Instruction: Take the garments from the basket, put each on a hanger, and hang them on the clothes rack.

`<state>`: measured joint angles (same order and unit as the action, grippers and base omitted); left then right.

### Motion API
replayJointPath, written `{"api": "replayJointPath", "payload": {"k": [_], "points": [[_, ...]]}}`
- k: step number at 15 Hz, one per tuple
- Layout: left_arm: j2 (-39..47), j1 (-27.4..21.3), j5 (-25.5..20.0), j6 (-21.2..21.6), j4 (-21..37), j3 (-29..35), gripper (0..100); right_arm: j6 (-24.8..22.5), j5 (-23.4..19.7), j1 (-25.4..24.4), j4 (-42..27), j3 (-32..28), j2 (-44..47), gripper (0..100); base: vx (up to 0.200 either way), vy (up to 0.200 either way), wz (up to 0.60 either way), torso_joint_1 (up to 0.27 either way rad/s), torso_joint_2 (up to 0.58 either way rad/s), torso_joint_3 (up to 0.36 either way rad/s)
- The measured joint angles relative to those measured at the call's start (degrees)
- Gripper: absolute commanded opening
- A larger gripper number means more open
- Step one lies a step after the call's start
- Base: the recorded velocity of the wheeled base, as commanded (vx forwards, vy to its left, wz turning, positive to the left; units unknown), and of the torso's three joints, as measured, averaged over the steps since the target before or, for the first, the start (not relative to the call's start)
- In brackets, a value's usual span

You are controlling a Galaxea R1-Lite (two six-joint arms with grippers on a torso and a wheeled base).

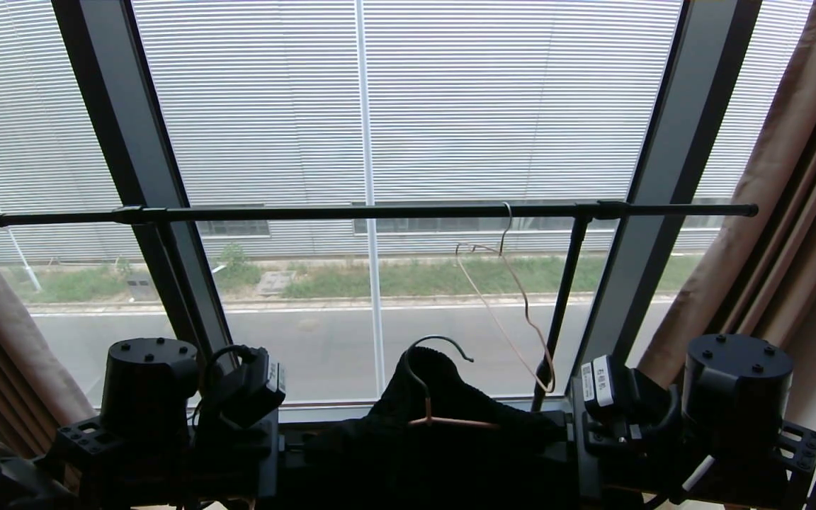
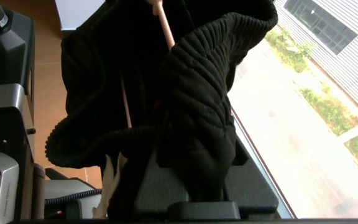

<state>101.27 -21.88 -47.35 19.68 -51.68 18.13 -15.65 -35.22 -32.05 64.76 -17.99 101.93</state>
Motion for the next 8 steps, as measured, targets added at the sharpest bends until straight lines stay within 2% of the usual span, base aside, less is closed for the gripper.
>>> {"api": "replayJointPath", "payload": {"k": [8], "points": [[-1.0,1.6,0.1,0.0,0.1,0.1,0,-1.1,-0.1,2.1,0.2,0.0,1.2,100,0.0,0.0,0.0,0.0,0.0,0.0]]}}
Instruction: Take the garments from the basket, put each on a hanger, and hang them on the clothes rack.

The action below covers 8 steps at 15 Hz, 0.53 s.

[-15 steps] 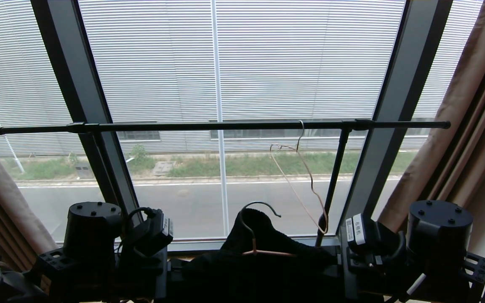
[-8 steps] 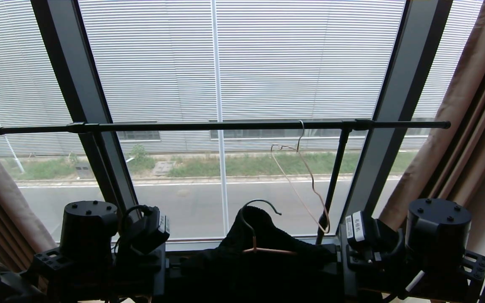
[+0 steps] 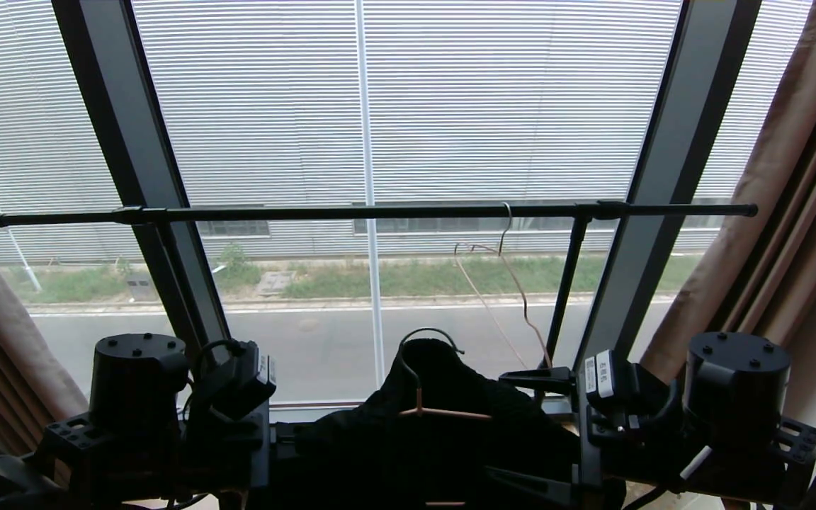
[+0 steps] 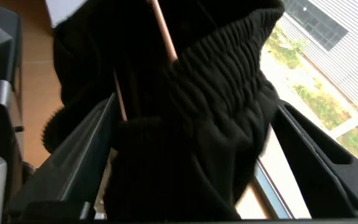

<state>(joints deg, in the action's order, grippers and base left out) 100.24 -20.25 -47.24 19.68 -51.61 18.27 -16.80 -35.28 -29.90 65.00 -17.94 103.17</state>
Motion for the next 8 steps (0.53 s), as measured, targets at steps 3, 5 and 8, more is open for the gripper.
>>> {"api": "replayJointPath", "payload": {"k": [3,5,8], "points": [[-1.0,1.0,0.0,0.0,0.0,0.0,0,0.0,-0.1,1.1,0.5,-0.4,0.4,100,0.0,0.0,0.0,0.0,0.0,0.0],[-1.7,2.6,0.0,0.0,-0.1,0.4,0,0.0,-0.7,1.9,2.5,-0.2,0.5,100,0.0,0.0,0.0,0.0,0.0,0.0],[-3.1,4.4,-0.1,0.0,0.0,0.7,0,0.0,-0.8,2.1,2.8,0.0,0.7,100,0.0,0.0,0.0,0.0,0.0,0.0]]}}
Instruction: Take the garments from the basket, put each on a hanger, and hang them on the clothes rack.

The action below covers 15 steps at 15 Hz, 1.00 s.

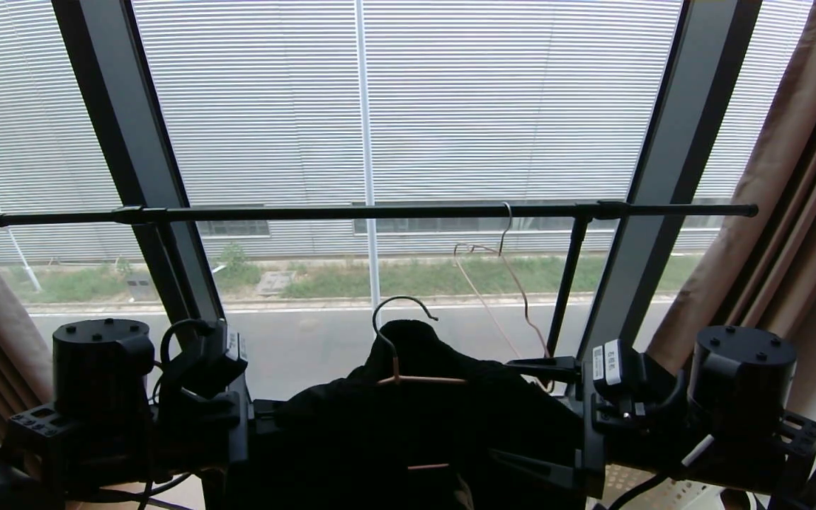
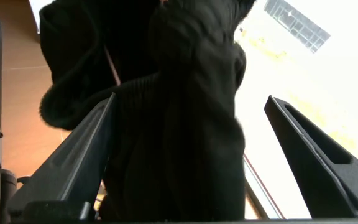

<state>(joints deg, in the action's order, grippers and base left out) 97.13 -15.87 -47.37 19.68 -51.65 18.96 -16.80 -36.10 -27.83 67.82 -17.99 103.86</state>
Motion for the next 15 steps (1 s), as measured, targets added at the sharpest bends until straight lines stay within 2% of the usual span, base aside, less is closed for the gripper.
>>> {"api": "replayJointPath", "payload": {"k": [9,15], "points": [[-3.2,3.2,-0.1,0.0,0.0,0.9,0,-0.1,0.1,3.6,1.9,-1.7,4.1,100,0.0,0.0,0.0,0.0,0.0,0.0],[-3.7,6.6,-0.2,-0.2,0.0,2.0,0,-0.1,0.1,4.3,2.5,-2.1,5.9,100,0.0,0.0,0.0,0.0,0.0,0.0]]}}
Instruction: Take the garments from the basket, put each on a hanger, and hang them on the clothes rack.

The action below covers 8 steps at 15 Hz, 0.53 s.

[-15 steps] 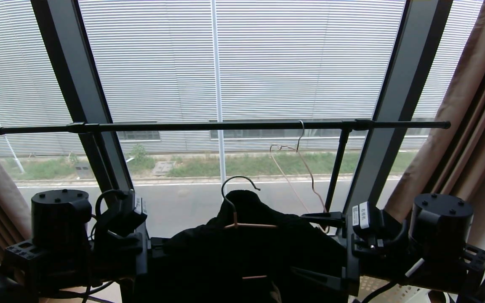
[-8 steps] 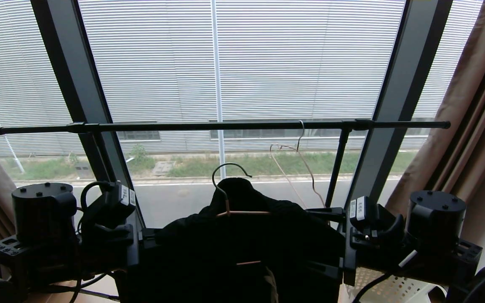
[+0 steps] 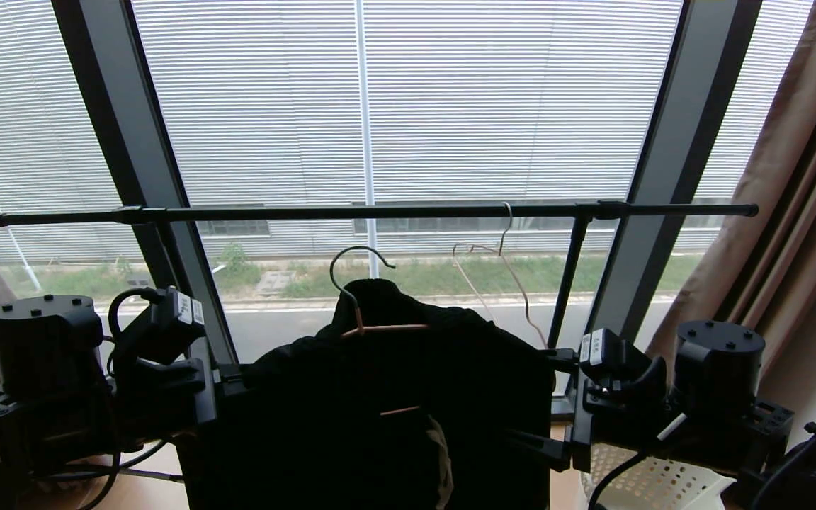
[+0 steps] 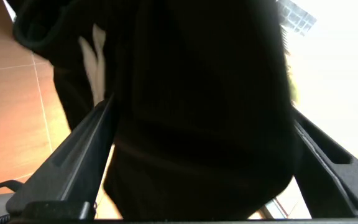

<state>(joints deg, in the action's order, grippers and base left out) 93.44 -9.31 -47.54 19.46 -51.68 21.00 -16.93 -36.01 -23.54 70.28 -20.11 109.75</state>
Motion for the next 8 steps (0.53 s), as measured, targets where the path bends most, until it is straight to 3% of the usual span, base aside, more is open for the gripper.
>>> {"api": "replayJointPath", "payload": {"k": [8], "points": [[-2.3,0.6,0.0,-0.7,0.1,-0.1,0,0.0,0.1,0.3,0.1,-0.7,2.1,100,0.0,0.0,0.0,0.0,0.0,0.0]]}}
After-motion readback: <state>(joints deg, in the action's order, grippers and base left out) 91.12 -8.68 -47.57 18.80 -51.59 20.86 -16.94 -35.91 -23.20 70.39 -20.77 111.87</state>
